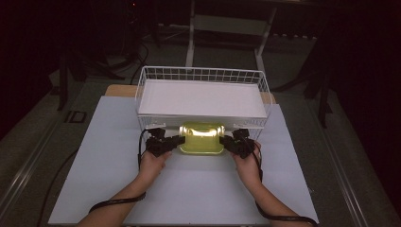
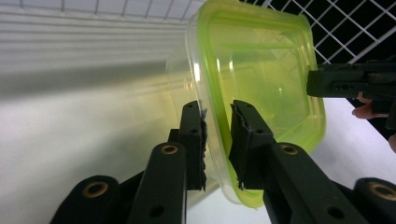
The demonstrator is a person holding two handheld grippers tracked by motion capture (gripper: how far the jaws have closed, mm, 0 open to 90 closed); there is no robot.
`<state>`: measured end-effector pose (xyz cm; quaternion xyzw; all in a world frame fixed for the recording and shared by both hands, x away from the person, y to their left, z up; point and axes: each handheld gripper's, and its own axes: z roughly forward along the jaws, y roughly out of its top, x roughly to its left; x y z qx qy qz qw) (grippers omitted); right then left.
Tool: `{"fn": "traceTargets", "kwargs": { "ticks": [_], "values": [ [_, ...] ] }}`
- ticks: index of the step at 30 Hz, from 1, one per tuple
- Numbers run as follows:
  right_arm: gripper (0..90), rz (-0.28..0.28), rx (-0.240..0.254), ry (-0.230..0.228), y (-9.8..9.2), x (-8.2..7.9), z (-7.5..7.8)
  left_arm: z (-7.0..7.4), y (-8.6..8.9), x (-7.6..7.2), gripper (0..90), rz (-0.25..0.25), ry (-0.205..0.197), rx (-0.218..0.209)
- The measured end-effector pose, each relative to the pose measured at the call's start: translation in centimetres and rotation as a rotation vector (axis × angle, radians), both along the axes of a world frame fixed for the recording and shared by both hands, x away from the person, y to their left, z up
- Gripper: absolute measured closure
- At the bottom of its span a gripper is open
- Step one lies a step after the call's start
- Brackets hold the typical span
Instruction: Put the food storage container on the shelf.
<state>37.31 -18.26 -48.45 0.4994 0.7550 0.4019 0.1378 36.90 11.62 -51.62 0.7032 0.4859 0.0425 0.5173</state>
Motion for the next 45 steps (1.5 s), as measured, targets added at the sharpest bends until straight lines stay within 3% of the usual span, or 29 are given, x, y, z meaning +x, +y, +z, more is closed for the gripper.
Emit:
{"fn": "traceTargets", "kwargs": {
  "ticks": [9, 12, 14, 20, 24, 26, 33, 38, 42, 44, 45],
  "values": [
    [63.8, -0.040, 0.036, -0.014, 0.4, 0.9, -0.6, -0.2, -0.6, 0.5, 63.6, 0.045, -0.072, 0.050],
    [63.3, -0.053, 0.040, -0.023, 0.4, 1.0, -0.7, -0.3, -0.6, 0.8, 57.9, 0.062, -0.072, 0.066],
    [60.4, -0.048, -0.002, -0.058, 0.7, 0.9, -0.8, -0.5, -0.5, 1.1, 54.5, 0.065, -0.073, 0.065],
    [54.3, -0.033, 0.005, -0.081, 1.1, 0.4, -0.6, 0.0, -0.1, 1.2, 51.3, 0.067, -0.082, 0.063],
    [53.1, -0.011, 0.006, -0.099, 1.1, -0.5, 0.0, 0.4, 0.2, 0.6, 51.3, 0.070, -0.077, 0.057],
    [51.7, -0.006, 0.001, -0.109, 1.1, -0.9, 0.2, 0.6, 0.4, 0.2, 51.3, 0.058, -0.094, 0.061],
    [51.7, 0.030, 0.018, -0.113, 1.5, -2.8, 1.2, 1.4, 1.0, -2.0, 51.4, 0.031, -0.102, 0.072],
    [63.5, 0.069, 0.018, -0.093, 2.1, -4.2, 1.1, 1.8, 1.7, -3.9, 50.7, 0.014, -0.121, 0.092],
    [89.9, 0.099, 0.009, -0.054, 2.6, -4.7, 0.4, 1.5, 2.3, -5.5, 50.2, 0.016, -0.128, 0.081],
    [90.0, 0.115, -0.007, -0.059, 3.0, -5.0, 0.0, 1.3, 2.5, -6.3, 43.7, 0.008, -0.140, 0.090],
    [90.0, 0.122, -0.012, -0.054, 3.2, -5.1, -0.3, 1.2, 2.6, -6.6, 40.4, -0.003, -0.144, 0.075]
  ]
}}
